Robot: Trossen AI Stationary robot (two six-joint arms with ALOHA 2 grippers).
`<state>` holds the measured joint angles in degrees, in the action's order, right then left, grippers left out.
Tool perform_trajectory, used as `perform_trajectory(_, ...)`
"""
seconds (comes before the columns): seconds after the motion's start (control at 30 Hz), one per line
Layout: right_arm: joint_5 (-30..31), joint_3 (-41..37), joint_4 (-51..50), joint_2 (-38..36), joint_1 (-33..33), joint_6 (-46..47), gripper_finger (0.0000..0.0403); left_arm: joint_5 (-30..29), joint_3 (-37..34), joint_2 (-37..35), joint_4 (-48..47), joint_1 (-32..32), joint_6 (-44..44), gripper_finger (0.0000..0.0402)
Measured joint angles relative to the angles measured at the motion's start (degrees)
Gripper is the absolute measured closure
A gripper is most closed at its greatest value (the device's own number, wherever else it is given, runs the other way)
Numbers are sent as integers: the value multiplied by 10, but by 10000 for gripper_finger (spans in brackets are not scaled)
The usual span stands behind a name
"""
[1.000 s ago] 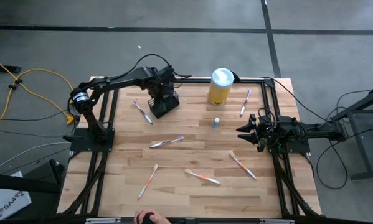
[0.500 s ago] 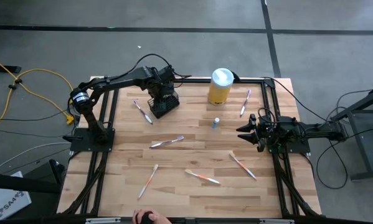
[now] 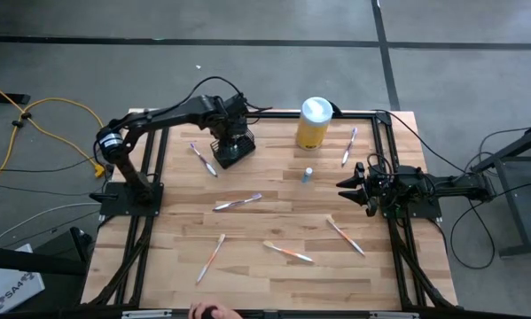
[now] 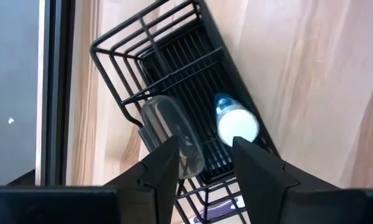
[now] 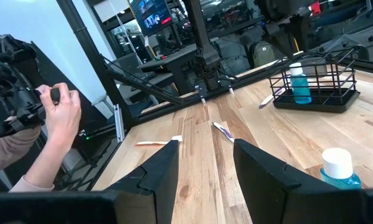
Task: Pick & Place toothbrushing station
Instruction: Put the mouthwash into the middle section of the wire organizer
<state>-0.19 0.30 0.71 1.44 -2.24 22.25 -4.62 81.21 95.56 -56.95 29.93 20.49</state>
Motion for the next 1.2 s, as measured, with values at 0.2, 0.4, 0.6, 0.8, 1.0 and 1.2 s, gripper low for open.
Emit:
perform_trajectory(0.2,0,0,0,0,0,0,257,-2,0,-20,-1,-11,-9,259)
perform_trajectory(0.4,0,0,0,0,0,0,257,-7,0,-47,-7,-24,-20,259)
perform_trajectory(0.6,0,0,0,0,0,0,257,-13,0,-77,-13,-62,-39,259)
perform_trajectory(0.8,0,0,0,0,0,0,257,-17,0,-101,-16,-126,-57,259)
perform_trajectory(1.0,0,0,0,0,0,0,257,-30,0,-103,-35,-213,-105,259)
perform_trajectory(1.2,0,0,0,0,0,0,257,-54,0,-103,-6,-290,-126,259)
